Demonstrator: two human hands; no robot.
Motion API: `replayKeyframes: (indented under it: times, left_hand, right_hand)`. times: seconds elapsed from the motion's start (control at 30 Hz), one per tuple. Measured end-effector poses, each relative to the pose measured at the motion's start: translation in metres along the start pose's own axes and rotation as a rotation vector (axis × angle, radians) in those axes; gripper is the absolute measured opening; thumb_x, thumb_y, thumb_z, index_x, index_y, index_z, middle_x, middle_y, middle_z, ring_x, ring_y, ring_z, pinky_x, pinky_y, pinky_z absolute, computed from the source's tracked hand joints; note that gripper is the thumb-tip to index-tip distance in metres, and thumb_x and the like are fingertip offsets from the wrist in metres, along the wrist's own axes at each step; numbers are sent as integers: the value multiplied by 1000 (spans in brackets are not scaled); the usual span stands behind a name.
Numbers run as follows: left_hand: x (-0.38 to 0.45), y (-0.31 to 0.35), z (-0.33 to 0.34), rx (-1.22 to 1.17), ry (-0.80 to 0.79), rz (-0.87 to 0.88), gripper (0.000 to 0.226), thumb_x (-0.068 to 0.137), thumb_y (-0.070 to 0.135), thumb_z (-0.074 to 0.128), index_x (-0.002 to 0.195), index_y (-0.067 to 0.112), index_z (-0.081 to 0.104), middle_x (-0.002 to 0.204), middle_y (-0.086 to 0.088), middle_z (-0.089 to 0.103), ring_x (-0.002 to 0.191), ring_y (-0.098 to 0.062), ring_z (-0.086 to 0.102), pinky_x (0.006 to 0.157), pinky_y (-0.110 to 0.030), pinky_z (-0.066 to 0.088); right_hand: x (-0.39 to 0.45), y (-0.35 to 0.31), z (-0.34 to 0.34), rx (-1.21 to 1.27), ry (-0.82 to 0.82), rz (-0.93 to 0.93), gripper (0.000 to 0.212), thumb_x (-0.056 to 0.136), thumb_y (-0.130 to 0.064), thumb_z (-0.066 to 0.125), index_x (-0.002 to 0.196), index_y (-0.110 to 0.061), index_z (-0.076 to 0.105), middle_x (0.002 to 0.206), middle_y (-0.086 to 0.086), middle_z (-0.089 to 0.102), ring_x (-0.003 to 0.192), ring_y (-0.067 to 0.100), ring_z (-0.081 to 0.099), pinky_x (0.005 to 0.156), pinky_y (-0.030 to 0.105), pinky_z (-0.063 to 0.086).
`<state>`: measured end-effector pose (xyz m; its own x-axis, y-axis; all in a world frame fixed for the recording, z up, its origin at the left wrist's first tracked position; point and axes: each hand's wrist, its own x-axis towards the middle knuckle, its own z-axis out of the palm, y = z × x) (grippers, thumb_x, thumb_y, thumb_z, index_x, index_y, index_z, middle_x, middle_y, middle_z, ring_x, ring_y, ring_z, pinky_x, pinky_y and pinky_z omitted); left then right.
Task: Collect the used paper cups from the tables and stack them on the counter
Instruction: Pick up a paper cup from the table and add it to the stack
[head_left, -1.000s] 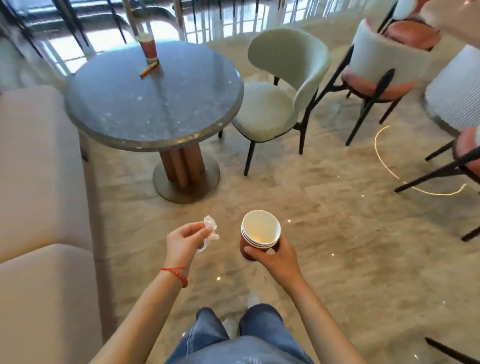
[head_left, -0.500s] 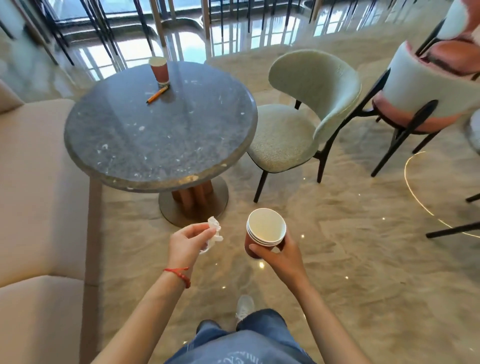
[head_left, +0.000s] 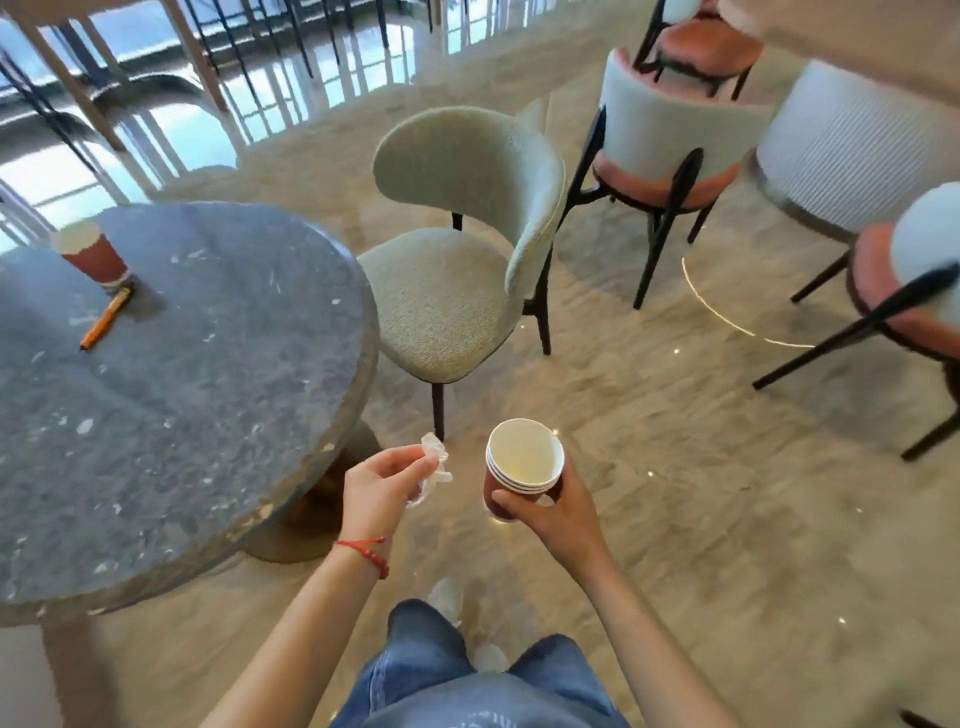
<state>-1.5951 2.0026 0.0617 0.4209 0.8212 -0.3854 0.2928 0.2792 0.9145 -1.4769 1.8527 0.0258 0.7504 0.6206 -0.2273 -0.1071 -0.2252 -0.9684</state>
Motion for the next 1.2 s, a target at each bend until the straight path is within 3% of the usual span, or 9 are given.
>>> replayKeyframes:
  times: [0.17,0.37,0.6,0.73,0.93,1.07,1.2]
  left_hand:
    - [44,33,41,89,-248,21,7,73,16,77,79,20,74,64,8,69,48,4,55,49,-9,45]
    - [67,69,104,183,-492,40,7,74,9,75,80,13,74,52,12,64,44,5,51,46,-8,42]
    - [75,80,179,251,-659,52,6,74,12,76,79,16,73,66,6,66,48,5,55,47,-7,44]
    - [81,84,227,296,-693,35,6,75,14,75,80,16,72,72,3,67,59,-4,57,48,-8,45]
    - [95,96,318,315,-678,31,4,76,15,74,78,17,71,70,2,65,59,-7,54,51,-12,47]
    - [100,117,378,280,-659,8,6,77,13,73,76,18,71,70,-1,65,59,-10,52,52,-14,48]
    - [111,134,431,265,-652,25,9,77,11,72,75,19,71,71,0,65,60,-10,53,50,-10,46]
  right_hand:
    - [13,-12,-18,72,251,54,69,51,-32,85,114,-30,56,104,-11,68,98,1,63,74,14,49]
    - [15,-30,-47,102,523,81,62,53,-31,83,109,-28,58,98,-16,68,94,-5,62,76,9,46]
    - [20,-25,-94,130,706,140,65,54,-33,83,113,-23,59,104,-9,68,97,0,63,83,18,49]
    - [41,-20,-132,158,755,154,68,53,-34,83,114,-21,58,106,-7,68,98,3,64,85,23,50]
    - [91,-15,-212,161,737,114,68,56,-31,83,117,-20,56,108,-7,67,99,1,63,80,13,49]
    - [123,-29,-277,138,704,102,72,55,-36,83,119,-22,55,108,-11,66,101,-1,61,84,14,49]
    - [160,-38,-337,106,683,109,58,63,-19,87,112,-28,56,105,-12,66,99,-2,62,83,14,48]
